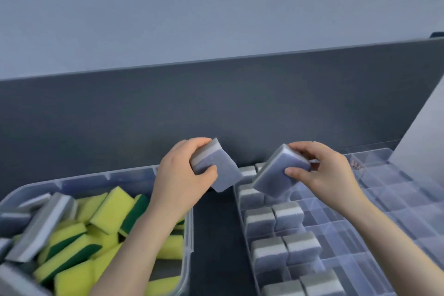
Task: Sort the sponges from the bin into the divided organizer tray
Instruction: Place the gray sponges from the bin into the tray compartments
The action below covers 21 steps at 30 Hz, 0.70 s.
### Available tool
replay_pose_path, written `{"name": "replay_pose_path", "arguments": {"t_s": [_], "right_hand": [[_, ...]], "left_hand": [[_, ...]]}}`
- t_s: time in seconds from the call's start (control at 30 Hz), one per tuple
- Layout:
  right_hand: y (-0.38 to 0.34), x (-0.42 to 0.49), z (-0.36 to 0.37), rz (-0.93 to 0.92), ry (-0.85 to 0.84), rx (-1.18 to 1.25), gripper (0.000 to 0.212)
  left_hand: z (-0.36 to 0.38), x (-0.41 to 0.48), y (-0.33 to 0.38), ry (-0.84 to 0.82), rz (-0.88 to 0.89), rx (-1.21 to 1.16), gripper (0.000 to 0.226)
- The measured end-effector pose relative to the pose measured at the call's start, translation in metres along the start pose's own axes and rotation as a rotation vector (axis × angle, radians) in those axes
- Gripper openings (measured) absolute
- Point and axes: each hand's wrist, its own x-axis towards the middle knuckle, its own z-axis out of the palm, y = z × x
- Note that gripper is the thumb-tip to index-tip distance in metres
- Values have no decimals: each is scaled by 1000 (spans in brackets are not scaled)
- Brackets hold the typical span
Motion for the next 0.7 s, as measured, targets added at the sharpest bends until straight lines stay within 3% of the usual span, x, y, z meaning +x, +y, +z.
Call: {"name": "replay_pose_path", "arguments": {"t_s": [0.7], "right_hand": [[154,68,-65,13,-12,24,40]], "left_hand": [[166,46,68,-185,-79,122,35]]}}
